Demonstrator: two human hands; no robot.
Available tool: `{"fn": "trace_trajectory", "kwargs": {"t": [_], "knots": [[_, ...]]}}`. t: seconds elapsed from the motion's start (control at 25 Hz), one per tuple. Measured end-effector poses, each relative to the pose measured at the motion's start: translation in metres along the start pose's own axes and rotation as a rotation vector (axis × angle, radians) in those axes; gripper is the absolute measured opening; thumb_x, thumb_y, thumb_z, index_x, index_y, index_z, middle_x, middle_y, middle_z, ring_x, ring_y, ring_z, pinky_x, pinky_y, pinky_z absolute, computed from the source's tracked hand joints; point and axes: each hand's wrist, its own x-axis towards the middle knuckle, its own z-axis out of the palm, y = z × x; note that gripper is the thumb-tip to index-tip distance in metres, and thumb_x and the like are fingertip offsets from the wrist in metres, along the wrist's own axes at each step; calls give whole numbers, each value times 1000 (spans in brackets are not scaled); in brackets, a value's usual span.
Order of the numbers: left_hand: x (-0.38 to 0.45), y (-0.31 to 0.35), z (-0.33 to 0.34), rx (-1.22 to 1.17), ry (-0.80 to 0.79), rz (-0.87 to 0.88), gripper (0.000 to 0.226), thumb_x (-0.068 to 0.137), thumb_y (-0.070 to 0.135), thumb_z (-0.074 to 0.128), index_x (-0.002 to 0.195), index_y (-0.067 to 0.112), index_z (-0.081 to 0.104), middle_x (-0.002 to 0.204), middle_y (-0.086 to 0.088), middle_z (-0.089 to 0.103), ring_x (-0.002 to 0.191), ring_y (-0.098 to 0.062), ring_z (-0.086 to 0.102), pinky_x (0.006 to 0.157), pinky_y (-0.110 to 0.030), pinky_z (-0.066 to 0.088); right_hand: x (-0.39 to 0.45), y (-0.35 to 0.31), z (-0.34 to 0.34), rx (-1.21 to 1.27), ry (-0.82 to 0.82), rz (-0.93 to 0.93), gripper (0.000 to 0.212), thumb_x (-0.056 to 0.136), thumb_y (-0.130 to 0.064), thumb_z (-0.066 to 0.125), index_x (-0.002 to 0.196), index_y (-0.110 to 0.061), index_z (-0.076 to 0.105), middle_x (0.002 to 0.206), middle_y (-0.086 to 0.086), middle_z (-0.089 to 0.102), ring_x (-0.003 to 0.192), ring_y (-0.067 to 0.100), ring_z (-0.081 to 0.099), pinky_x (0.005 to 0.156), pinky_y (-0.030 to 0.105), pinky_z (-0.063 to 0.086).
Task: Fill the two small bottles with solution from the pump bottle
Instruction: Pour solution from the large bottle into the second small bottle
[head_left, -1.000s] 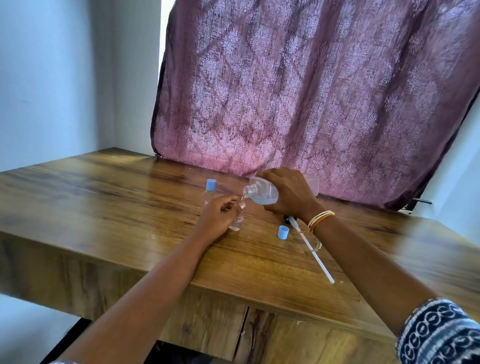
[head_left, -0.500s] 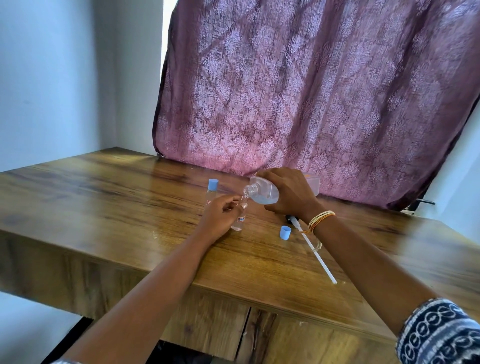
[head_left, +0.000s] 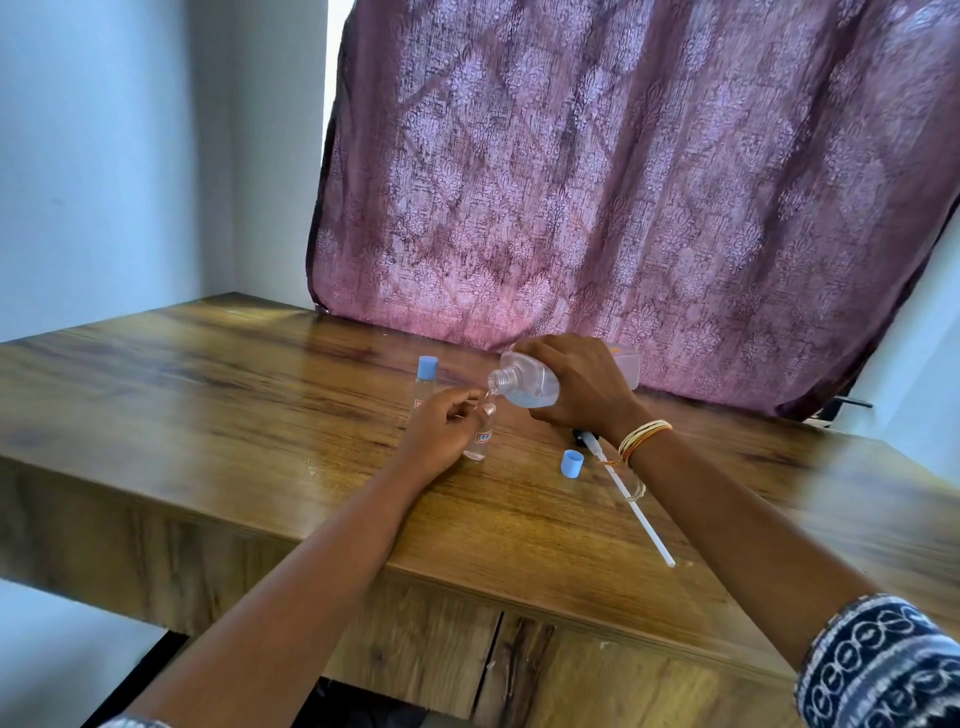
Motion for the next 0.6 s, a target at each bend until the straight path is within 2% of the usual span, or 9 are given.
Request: {"fn": "trace_trajectory", "kwargs": {"t": [0.24,0.48,0.6], "knots": [[0,0,0,-1,0,-3,31,90,25,64,120,15,66,105,-4,73,99,-16,68,90,-30,51,0,-1,-2,10,29,-19,62,65,-44,75,121,-20,63,109,3,70,93,29,65,76,45,50],[0,-1,1,-15,8,8,29,90,24,65,118,16,67,102,-7,75,90,-11,69,84,-25,52,0,0,-2,6,-24,16,66,65,-45,73,126,-23,60,113,1,68,100,28,63,82,44,47],[1,-1,1,-9,12,4,31,89,25,66,119,15,67,104,-7,74,95,-15,69,89,-32,54,0,2,-2,3,-35,18,67,65,-46,73,128,-25,59,114,0,67,102,26,62,84,44,46]]}}
